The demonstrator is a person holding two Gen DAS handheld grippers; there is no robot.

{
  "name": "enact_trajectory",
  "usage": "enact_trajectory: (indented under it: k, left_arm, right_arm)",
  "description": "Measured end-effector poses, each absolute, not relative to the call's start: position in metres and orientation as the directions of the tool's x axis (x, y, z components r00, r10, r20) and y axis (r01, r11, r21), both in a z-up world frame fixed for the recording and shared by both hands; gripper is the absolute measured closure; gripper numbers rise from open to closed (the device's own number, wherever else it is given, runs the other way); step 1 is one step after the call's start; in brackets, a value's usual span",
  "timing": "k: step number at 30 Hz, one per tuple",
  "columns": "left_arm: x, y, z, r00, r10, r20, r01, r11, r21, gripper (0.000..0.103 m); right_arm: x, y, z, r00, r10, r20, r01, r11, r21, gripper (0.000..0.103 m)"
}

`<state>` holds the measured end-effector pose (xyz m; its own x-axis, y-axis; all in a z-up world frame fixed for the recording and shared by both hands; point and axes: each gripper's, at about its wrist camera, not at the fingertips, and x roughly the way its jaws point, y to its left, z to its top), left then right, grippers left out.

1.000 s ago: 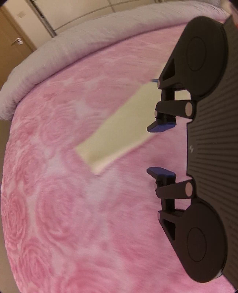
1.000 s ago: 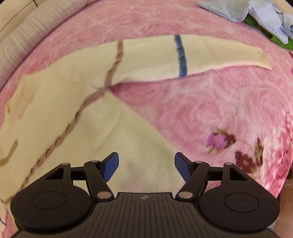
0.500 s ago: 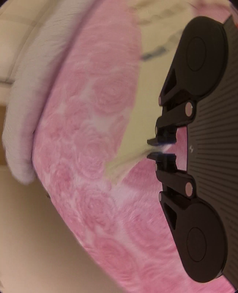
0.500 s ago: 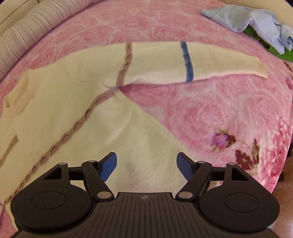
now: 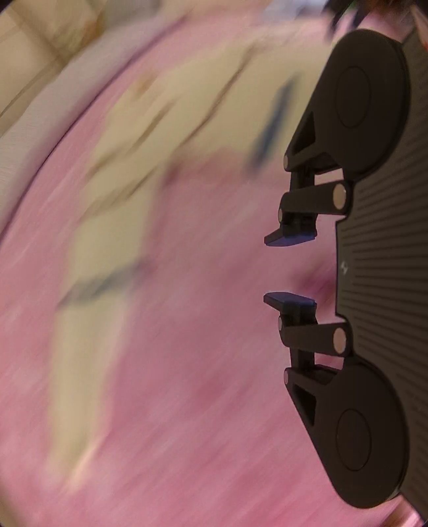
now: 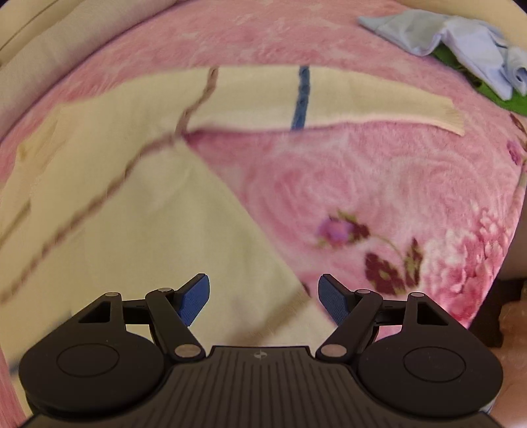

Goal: Fold clothes

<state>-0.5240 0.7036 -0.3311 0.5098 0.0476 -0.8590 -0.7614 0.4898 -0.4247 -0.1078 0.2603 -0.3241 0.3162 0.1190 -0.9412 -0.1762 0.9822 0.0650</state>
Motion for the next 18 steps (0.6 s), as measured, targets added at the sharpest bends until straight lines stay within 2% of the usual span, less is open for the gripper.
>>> enact_trajectory:
  k: [1, 4, 6, 7, 8, 9, 10, 11, 15, 18]
  left_arm:
    - [-0.522, 0.681, -0.335, 0.529, 0.008, -0.848, -0.746, 0.482, -0.46, 0.069]
    - [-0.522, 0.624, -0.355, 0.513, -0.05, -0.857, -0.771, 0.413, -0.485, 0.066]
    - [-0.525, 0.597, -0.365, 0.516, -0.037, -0.856, -0.781, 0.39, -0.488, 0.067]
    - [-0.526, 0.585, -0.369, 0.516, -0.031, -0.856, -0.785, 0.382, -0.487, 0.072]
    - [-0.525, 0.578, -0.369, 0.508, -0.026, -0.861, -0.786, 0.394, -0.476, 0.097]
    - [-0.524, 0.572, -0.369, 0.501, -0.019, -0.865, -0.787, 0.405, -0.465, 0.097]
    - [-0.523, 0.569, -0.366, 0.495, -0.006, -0.869, -0.789, 0.416, -0.452, 0.098]
    - [-0.523, 0.566, -0.362, 0.489, 0.008, -0.872, -0.79, 0.428, -0.439, 0.098]
    - [-0.522, 0.549, -0.345, 0.476, 0.06, -0.877, -0.784, 0.48, -0.393, 0.098]
    - [-0.521, 0.538, -0.362, 0.403, 0.081, -0.912, -0.816, 0.483, -0.318, 0.093]
  right_arm:
    - [-0.113, 0.255, -0.328, 0.306, 0.118, -0.945, -0.201, 0.978, 0.057, 0.027]
    - [-0.123, 0.233, -0.341, 0.257, 0.139, -0.956, -0.242, 0.967, 0.076, 0.027]
    - [-0.13, 0.219, -0.35, 0.215, 0.166, -0.962, -0.254, 0.961, 0.109, 0.027]
    - [-0.133, 0.212, -0.355, 0.192, 0.177, -0.965, -0.26, 0.958, 0.124, 0.032]
    - [-0.135, 0.207, -0.357, 0.183, 0.187, -0.965, -0.273, 0.953, 0.132, 0.06]
    - [-0.136, 0.203, -0.357, 0.179, 0.196, -0.964, -0.289, 0.947, 0.138, 0.065]
    - [-0.137, 0.199, -0.357, 0.176, 0.204, -0.963, -0.305, 0.941, 0.144, 0.088]
    - [-0.137, 0.195, -0.357, 0.172, 0.213, -0.962, -0.32, 0.935, 0.15, 0.096]
    - [-0.14, 0.18, -0.356, 0.156, 0.248, -0.956, -0.381, 0.908, 0.173, 0.098]
    - [-0.143, 0.168, -0.36, 0.135, 0.261, -0.956, -0.415, 0.891, 0.184, 0.095]
